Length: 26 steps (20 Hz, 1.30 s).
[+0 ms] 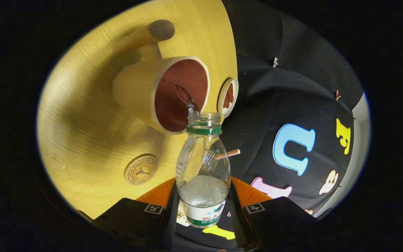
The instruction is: Take the bottle from table, then pour the juice into the cup, finally place the bottle on the coaster
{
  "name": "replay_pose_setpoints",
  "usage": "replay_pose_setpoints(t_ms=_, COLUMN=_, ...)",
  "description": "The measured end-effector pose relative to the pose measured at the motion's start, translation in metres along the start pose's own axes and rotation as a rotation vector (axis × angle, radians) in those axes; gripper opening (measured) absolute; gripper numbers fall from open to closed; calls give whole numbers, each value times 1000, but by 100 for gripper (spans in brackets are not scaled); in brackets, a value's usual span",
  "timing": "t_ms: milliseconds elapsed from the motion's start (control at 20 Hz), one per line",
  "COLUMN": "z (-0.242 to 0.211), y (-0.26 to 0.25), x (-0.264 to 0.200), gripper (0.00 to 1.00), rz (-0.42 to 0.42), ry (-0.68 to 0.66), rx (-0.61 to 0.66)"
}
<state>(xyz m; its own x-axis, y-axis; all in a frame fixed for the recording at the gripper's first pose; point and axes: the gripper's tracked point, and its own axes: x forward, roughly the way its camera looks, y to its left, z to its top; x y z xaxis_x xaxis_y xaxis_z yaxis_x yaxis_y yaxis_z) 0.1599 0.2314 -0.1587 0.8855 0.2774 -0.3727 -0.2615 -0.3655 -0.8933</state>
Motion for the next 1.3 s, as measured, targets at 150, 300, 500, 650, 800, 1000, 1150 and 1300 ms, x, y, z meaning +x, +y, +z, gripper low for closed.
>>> replay_pose_setpoints(t_ms=150, z=2, y=0, x=0, gripper=69, rz=8, ry=-4, rx=-18)
replay_pose_setpoints(t_ms=300, z=1, y=-2, x=0, gripper=69, rz=17, ry=-1, rx=-42)
replay_pose_setpoints(t_ms=500, z=3, y=-1, x=0, gripper=69, rz=22, ry=-5, rx=-73)
replay_pose_setpoints(t_ms=650, z=1, y=-4, x=3, gripper=69, rz=26, ry=-5, rx=-110)
replay_pose_setpoints(t_ms=800, z=1, y=-5, x=2, gripper=68, rz=28, ry=-3, rx=-134)
replay_pose_setpoints(t_ms=1000, z=5, y=-8, x=2, gripper=68, rz=21, ry=-17, rx=-173)
replay_pose_setpoints(t_ms=1150, z=5, y=-11, x=2, gripper=69, rz=18, ry=-17, rx=-211)
replay_pose_setpoints(t_ms=1300, z=6, y=-14, x=1, gripper=69, rz=18, ry=-10, rx=-235)
